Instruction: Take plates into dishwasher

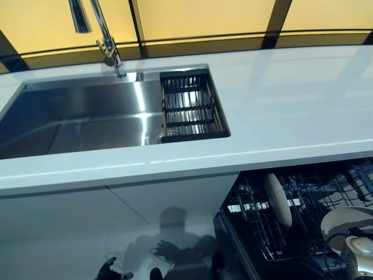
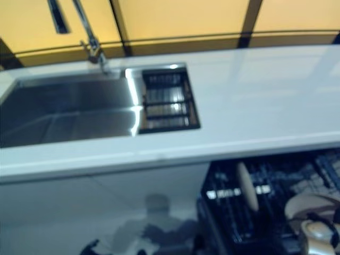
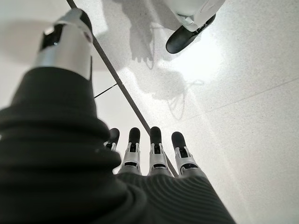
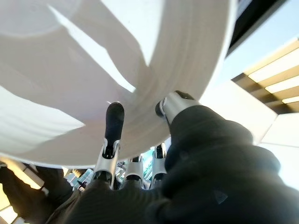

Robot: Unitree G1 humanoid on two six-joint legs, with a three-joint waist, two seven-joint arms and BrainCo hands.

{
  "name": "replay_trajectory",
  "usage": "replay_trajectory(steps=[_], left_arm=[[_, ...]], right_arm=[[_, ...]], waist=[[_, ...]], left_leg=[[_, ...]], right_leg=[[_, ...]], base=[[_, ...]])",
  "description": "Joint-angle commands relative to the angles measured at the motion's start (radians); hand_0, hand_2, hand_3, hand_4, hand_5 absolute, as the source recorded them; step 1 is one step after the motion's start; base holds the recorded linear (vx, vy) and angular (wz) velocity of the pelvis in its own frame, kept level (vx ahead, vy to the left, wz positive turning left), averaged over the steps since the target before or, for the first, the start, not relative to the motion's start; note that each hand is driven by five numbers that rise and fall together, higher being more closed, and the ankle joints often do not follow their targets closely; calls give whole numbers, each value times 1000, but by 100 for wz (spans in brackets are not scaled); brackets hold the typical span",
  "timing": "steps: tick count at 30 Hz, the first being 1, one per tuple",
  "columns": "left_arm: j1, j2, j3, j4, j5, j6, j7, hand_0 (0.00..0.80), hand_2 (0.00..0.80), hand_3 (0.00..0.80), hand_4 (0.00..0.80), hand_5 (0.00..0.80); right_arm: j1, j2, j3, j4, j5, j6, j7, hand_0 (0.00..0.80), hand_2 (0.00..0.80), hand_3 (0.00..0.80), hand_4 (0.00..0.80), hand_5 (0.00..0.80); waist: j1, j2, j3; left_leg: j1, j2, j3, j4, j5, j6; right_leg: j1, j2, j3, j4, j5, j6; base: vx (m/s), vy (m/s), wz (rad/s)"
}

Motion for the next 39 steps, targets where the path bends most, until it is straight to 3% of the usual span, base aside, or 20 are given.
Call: replay_trajectory(steps=[1,14,25,32,39], left_arm=[[-12,43,6,-21,-46,0,39,0,0,0,0,0],[-59,58,-19,-74,-63,-5,55,0,0,0,0,0],[-72,66,-23,-76,-69,5,54,0,0,0,0,0],[-38,55,-19,-92,-63,14,55,0,0,0,0,0],[-19,54,-12,-64,-45,6,35,0,0,0,0,0]], right_arm=[[-29,-56,29,-28,27,-73,-46,800,800,800,800,800],[-89,-32,68,-53,55,-104,-82,800,800,800,800,800],[-98,-14,98,-15,116,-107,-9,800,800,800,800,800],[-64,-12,38,-88,62,-164,-107,800,800,800,800,800],[-56,-51,-30,-159,31,-177,-104,800,800,800,800,800]], waist=[[21,-16,-7],[27,-5,40],[30,-8,47],[28,-10,31],[24,-23,3]], left_leg=[[-64,-11,-17,86,15,75],[-165,-12,-36,123,27,77],[-171,-17,-40,119,30,78],[-115,-28,-41,58,43,74],[-72,-26,-26,56,27,71]], right_leg=[[38,8,-29,53,-45,12],[-55,8,-27,104,-48,12],[-62,5,-17,97,-41,12],[-8,11,-17,42,-31,18],[38,10,-10,1,-19,23]], base=[[-66,-64,-2],[-62,-31,0],[-3,1,0],[24,31,0],[51,35,-1]])
